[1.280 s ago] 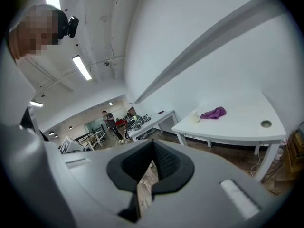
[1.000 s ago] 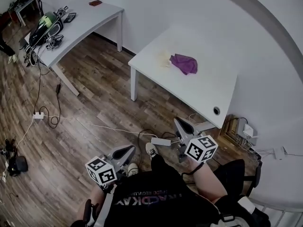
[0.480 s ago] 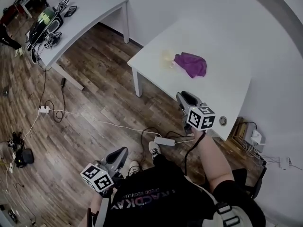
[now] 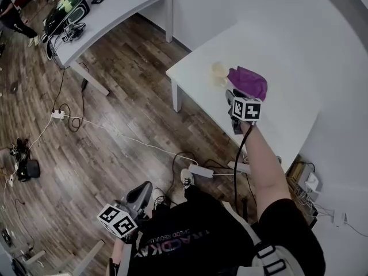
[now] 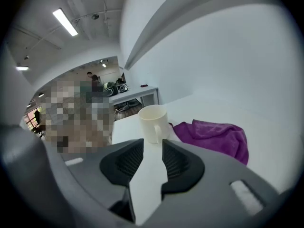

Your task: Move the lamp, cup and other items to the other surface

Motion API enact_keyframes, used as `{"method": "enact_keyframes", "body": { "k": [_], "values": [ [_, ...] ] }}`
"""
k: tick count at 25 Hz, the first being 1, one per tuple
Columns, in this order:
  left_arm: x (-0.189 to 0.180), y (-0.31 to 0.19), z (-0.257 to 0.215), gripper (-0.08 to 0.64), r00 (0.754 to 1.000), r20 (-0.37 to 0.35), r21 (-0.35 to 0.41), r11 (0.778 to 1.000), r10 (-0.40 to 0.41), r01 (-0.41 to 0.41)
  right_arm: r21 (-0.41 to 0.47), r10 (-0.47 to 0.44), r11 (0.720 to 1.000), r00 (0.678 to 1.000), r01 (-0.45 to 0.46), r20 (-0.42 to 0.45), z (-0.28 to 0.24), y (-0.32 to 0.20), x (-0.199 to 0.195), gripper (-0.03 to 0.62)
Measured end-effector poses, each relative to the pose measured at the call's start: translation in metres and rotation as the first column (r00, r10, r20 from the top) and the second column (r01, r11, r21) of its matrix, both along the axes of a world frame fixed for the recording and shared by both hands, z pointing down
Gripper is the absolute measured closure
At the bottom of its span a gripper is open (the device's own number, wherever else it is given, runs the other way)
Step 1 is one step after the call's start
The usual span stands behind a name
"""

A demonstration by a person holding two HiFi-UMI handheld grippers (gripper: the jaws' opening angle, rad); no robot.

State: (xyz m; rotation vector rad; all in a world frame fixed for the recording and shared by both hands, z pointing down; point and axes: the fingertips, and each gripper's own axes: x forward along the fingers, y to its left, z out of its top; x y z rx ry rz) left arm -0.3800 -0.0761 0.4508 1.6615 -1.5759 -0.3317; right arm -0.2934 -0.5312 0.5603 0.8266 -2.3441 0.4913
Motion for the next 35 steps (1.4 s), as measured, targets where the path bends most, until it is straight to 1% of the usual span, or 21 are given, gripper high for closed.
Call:
{"method": "enact_keyframes", "body": {
  "k": [3,6,13,16,17,19,22,26,29,35],
  "values": [
    [0.000,0.003,0.006,0.558,0.999,-0.009,-0.016,0.999,-0.039,0.039,0.004,-0.020,1.000,0.998,0.020,-0.062,0.012,-0.018,-0.009,0.465],
    [-0.002,0.005,0.011,0.557,0.997,-0.016,-0.031,0.997,-0.073,0.072,-0.008,-0.049,0.999,0.994,0.048,-0.094,0.021,-0.030,-0.021,0.453],
    [0.004,0.006,0.013,0.557,0.995,-0.020,-0.057,0.994,-0.098,0.096,-0.035,-0.127,0.992,0.981,0.123,-0.150,0.034,-0.043,-0.038,0.449],
    [0.007,0.005,0.014,0.557,0.995,-0.022,-0.070,0.993,-0.102,0.100,-0.045,-0.154,0.988,0.977,0.149,-0.150,0.035,-0.046,-0.044,0.454],
    [0.007,0.005,0.014,0.557,0.994,-0.023,-0.074,0.992,-0.104,0.102,-0.047,-0.165,0.986,0.975,0.160,-0.148,0.035,-0.045,-0.046,0.465],
    [0.010,0.004,0.016,0.557,0.994,-0.024,-0.078,0.992,-0.106,0.103,-0.043,-0.183,0.983,0.972,0.179,-0.146,0.036,-0.044,-0.050,0.529],
    [0.014,0.003,0.019,0.557,0.995,-0.024,-0.081,0.992,-0.099,0.097,-0.025,-0.182,0.983,0.973,0.180,-0.143,0.038,-0.042,-0.050,0.534],
    [0.019,0.000,0.018,0.557,0.995,-0.021,-0.075,0.993,-0.093,0.091,0.000,-0.153,0.988,0.982,0.154,-0.110,0.035,-0.038,-0.046,0.538],
    [0.021,-0.001,0.019,0.557,0.996,-0.022,-0.075,0.993,-0.091,0.089,0.023,-0.153,0.988,0.984,0.156,-0.091,0.036,-0.035,-0.045,0.540],
    [0.025,0.001,0.016,0.557,0.996,-0.020,-0.069,0.994,-0.084,0.082,0.090,-0.134,0.986,0.988,0.140,-0.070,0.026,-0.027,-0.039,0.541]
  ]
}}
